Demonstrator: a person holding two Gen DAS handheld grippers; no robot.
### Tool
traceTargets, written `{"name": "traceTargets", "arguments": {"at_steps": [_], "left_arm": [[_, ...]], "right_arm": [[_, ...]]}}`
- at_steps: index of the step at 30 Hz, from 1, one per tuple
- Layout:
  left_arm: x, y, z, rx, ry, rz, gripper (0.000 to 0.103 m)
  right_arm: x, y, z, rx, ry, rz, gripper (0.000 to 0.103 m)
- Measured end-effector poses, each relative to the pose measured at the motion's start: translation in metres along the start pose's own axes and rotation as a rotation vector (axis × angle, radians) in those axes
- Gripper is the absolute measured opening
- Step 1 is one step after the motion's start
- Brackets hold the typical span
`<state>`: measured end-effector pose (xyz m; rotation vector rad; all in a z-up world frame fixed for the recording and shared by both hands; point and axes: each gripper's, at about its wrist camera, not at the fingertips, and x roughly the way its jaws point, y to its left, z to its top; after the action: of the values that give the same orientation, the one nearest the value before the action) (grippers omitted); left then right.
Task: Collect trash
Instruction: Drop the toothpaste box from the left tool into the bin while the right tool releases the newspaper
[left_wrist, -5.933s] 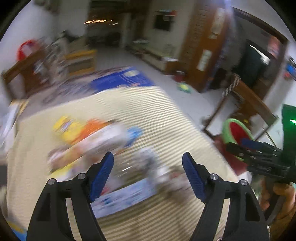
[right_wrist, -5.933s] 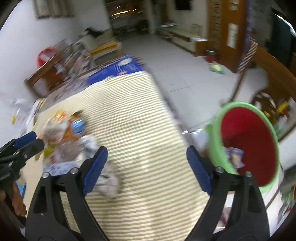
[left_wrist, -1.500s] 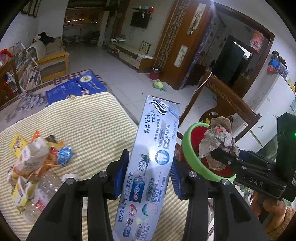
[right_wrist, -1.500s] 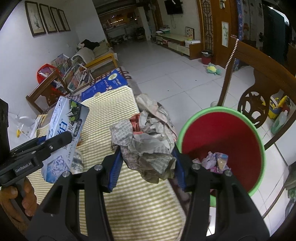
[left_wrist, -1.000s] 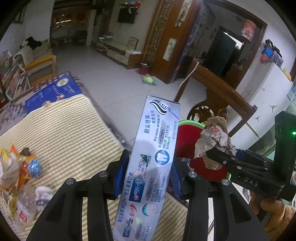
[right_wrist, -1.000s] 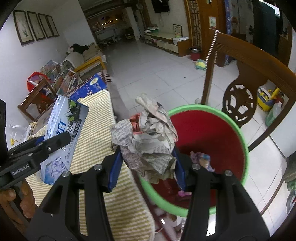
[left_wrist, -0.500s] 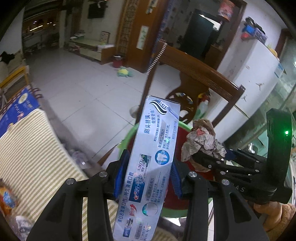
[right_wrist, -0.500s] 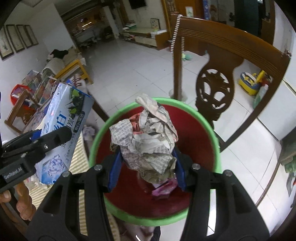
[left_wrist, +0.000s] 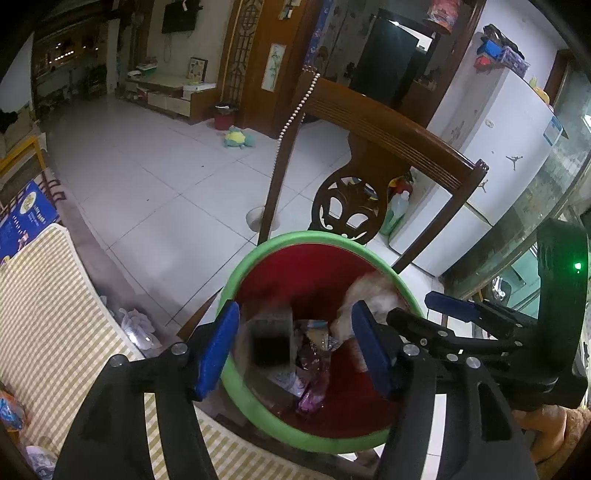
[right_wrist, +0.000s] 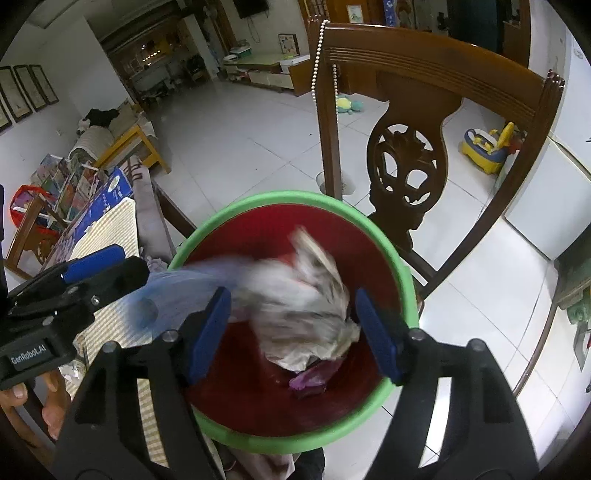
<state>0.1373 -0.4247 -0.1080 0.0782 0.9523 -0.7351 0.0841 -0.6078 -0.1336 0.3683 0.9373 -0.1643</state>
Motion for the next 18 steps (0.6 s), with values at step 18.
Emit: {"name": "traceTargets", "arguments": {"at_steps": [18], "left_arm": [[-0.086, 0.05, -0.036, -0.088, -0.113, 0.037, 0.06]], "right_arm": [[-0.027, 0.074, -0.023, -0.085, -0.037, 0.025, 0.068]]}}
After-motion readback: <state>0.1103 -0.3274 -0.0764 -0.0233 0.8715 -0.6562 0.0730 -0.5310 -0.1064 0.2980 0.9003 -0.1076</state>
